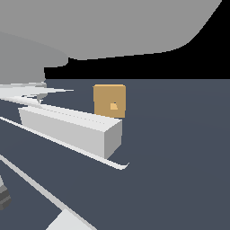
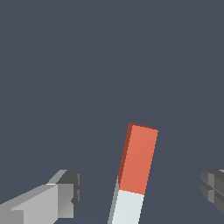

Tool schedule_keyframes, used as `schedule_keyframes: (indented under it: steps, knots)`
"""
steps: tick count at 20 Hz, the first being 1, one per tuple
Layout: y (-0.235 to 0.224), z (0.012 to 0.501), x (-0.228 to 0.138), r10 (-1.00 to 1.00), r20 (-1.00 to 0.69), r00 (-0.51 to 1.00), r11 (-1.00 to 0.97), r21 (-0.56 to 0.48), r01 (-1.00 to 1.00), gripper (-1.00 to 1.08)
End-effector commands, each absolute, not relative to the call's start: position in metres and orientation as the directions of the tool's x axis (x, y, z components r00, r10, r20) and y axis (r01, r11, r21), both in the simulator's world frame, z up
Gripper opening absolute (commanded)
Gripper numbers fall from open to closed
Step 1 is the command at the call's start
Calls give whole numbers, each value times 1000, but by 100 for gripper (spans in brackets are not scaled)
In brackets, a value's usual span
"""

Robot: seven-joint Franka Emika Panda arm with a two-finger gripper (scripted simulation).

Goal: Insert the peg into the horizontal hole in a box.

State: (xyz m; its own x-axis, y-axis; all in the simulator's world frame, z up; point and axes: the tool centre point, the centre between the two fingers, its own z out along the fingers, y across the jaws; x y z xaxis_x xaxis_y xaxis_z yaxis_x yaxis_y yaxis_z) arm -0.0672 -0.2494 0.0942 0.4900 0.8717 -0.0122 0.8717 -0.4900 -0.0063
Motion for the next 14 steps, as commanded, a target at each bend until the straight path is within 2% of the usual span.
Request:
schedule_keyframes:
  steps: [1,7,14]
  knots:
    - [-282,84,-85,831,-9,557,-557,-2,831,100]
    - [-325,68,-116,764,-3,646,-646,1,764,100]
    - [-333,65,-123,749,0,662,-662,0,749,100]
